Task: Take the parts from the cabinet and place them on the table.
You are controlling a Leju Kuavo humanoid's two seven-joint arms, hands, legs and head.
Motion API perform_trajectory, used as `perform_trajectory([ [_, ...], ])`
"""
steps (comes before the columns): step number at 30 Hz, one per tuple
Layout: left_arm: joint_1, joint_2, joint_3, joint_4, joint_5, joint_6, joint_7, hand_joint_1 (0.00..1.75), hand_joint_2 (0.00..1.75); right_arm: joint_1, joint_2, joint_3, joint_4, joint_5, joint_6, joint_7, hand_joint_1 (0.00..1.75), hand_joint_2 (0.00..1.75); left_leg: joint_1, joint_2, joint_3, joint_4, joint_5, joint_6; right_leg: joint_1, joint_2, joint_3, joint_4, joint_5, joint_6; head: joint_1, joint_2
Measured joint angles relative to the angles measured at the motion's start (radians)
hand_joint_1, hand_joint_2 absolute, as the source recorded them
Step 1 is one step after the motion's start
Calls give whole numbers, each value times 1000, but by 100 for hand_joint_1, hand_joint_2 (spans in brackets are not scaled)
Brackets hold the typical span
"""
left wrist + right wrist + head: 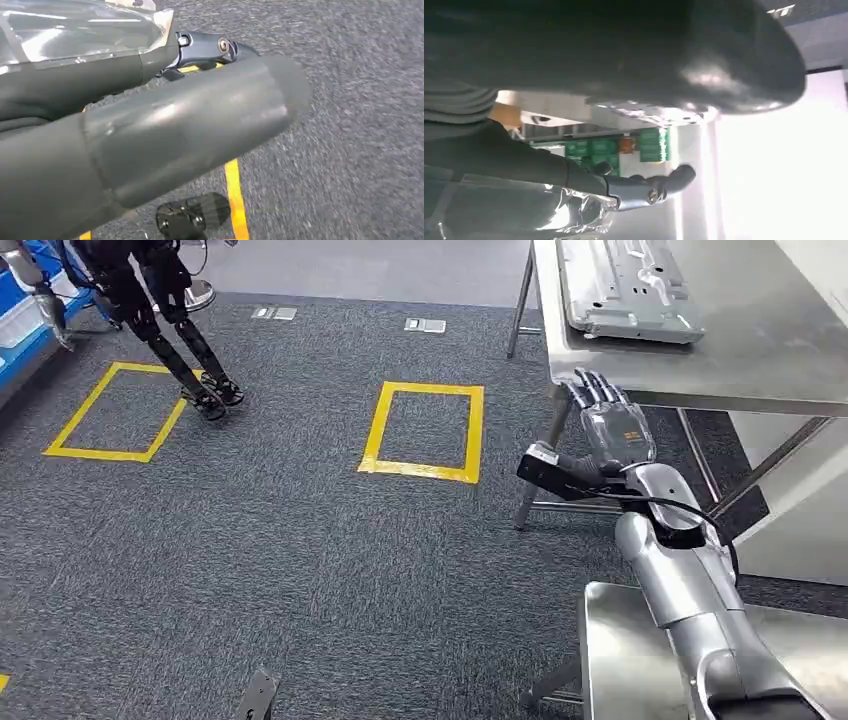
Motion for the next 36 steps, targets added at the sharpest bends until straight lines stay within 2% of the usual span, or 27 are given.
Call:
perform_trajectory([
  [1, 0, 1, 0, 0, 0, 0, 0, 0, 0, -1, 2, 1, -1, 0, 0, 0, 0, 0, 3, -11, 7, -13, 6, 8, 6, -8, 8, 0, -4, 6, -1, 0],
  [2, 1, -1, 0, 0, 0, 0, 0, 0, 0, -1, 0, 1, -2, 0, 0, 0, 0, 0, 11, -16, 19, -23, 13, 14, 2, 26, -7, 15, -13, 9, 1, 0],
  [3, -2, -2, 1, 0, 0, 0, 0, 0, 0, -2, -1, 2, -2, 0, 0, 0, 0, 0, 12, -26, 21, -27, 18, 23, 0, 70, -21, 58, -32, 6, -2, 0],
  [4, -5, -2, 1, 0, -1, 0, 0, 0, 0, -3, -4, 2, -1, 0, 0, 0, 0, 0, 12, -38, 20, -27, 17, 24, -3, 91, -57, 129, -60, 1, 2, 0],
  [6, -5, -4, 1, 0, -1, 0, 0, 0, 0, 2, -8, 2, 1, 0, 0, 0, 0, 0, 12, -59, 20, -27, 16, 26, -7, 99, -130, 263, -106, -2, 6, 0],
  [7, -4, -4, 1, 0, -1, 0, 0, 0, 0, 3, -9, 3, 2, 0, 0, 0, 0, 0, 12, -65, 20, -27, 16, 26, -7, 100, -149, 294, -113, 1, 6, 0],
  [8, -2, -4, 1, 0, -1, 0, 0, 0, 0, 5, -9, 3, 2, 0, 1, 0, 0, 0, 12, -80, 21, -26, 16, 25, -9, 101, -167, 312, -107, 10, 6, 0],
  [9, -2, -4, 1, 0, -2, 0, 0, 0, 0, 5, -9, 4, 2, 0, 2, 0, 0, 0, 13, -91, 21, -26, 15, 25, -11, 101, -158, 281, -87, 20, 6, 0],
  [11, -2, -5, 1, 0, -5, 0, 0, 0, 0, 2, -9, 4, 2, 1, 2, 0, 0, 0, 15, -114, 22, -21, 13, 21, -20, 109, -97, 140, -19, 43, 5, 0],
  [12, -2, -5, 1, 0, -6, 0, 0, 0, 0, 0, -9, 4, 2, 1, 2, 0, 0, 0, 17, -126, 20, -15, 9, 15, -29, 139, -56, 48, 19, 55, 6, 0],
  [13, -3, -3, 1, 0, -6, 0, 0, 0, 0, -1, -10, 5, 3, 1, 2, 0, 0, 0, 16, -134, 16, -10, 6, 9, -31, 164, -46, 24, 17, 50, 7, 0],
  [14, -2, -3, 1, 0, -7, -1, 1, 0, 0, -1, -10, 6, 3, 1, 5, 0, 0, 0, 12, -147, 11, -6, 5, 3, -26, 150, -36, 15, 24, 30, 8, 0],
  [17, 2, -2, 1, 0, -7, -3, 3, 0, 0, -3, -2, 10, 3, 2, 4, 0, 0, 0, 16, -165, 6, -10, 9, -8, -23, 127, -34, 13, 28, 16, 5, 0],
  [18, 3, 1, 1, 0, -7, -3, 5, 0, 0, -7, 2, 11, 3, 2, 4, 0, 0, 0, 17, -146, 3, -2, 0, -12, -30, 118, -31, 9, 31, 8, 6, 0],
  [19, 2, -1, 1, 0, -7, -3, 4, 0, 0, -7, 3, 11, 3, 1, 3, 0, 0, 0, 11, -94, -7, 25, -19, -18, -28, 114, -27, 7, 30, 0, 2, 0],
  [20, -1, 0, 1, 0, -8, -3, 4, 0, 0, -8, 3, 12, 3, 2, 3, -2, 0, 0, 14, -58, -40, 93, -56, -25, -25, 103, -25, 7, 27, -10, -4, 0],
  [21, -1, -1, 1, 0, -8, -3, 4, 0, 0, -9, 4, 12, 4, 2, 3, -3, 0, 0, 18, -43, -82, 177, -94, -29, -22, 94, -23, 7, 25, -14, -3, 0],
  [23, 0, -2, 1, 0, -8, -3, 5, 0, 0, -9, 5, 13, 8, 2, 3, -3, 0, 0, 24, -40, -150, 298, -129, -33, -19, 73, -22, 7, 22, -18, -4, 0],
  [24, 0, -2, 1, 0, -8, -3, 5, 0, 0, -7, 7, 14, 10, 2, 1, -3, 0, 0, 25, -38, -155, 299, -118, -34, -19, 64, -21, 8, 21, -19, -5, 0],
  [25, 0, -2, 1, 0, -9, -3, 5, 0, 0, -6, 8, 15, 10, 2, 0, -2, 0, 0, 25, -36, -140, 261, -90, -33, -19, 55, -20, 8, 19, -21, -4, 0],
  [27, -1, -1, 1, 0, -11, -3, 7, 0, 0, -5, 15, 16, 10, 3, -5, 1, 0, 0, 25, -13, -47, 85, -4, -27, -19, 37, -13, 7, 14, -19, -4, 0],
  [28, -2, -1, 1, 0, -13, -4, 7, 0, 0, -5, 16, 17, 10, 5, -6, 1, 0, 0, 20, 35, -5, 14, 16, -20, -14, 32, -9, 7, 11, -16, -5, 0],
  [29, -5, 0, 1, 0, -15, -5, 8, 0, 0, -4, 18, 17, 10, 5, -9, 2, 0, 0, 11, 40, 0, -1, 7, -21, -2, 23, -10, 10, 5, -6, -7, 0],
  [30, -7, -1, 1, 0, -16, -5, 8, 0, 0, -3, 20, 20, 10, 10, -9, 2, 0, 0, 11, 27, -2, -1, 6, -17, -3, 15, -7, 7, 3, -3, 0, 0],
  [34, -6, 0, 1, 0, -16, -5, 11, 0, 0, 1, 35, 29, 10, 16, -10, 3, 0, 0, 8, -3, -2, -7, 8, -7, 1, -11, 7, -3, -1, 7, -2, 0],
  [35, -5, 0, 1, 0, -16, -6, 11, 0, 0, 2, 37, 30, 10, 17, -10, 3, 0, 0, 22, -12, 14, -22, 16, 4, 0, 8, -3, 5, -10, 14, 0, 0],
  [36, -7, -2, 1, 0, -16, -5, 11, 0, 0, 2, 39, 33, 10, 17, -11, 3, 0, 0, 18, -21, 17, -26, 18, 7, -2, 45, -7, 35, -24, 11, -1, 0],
])
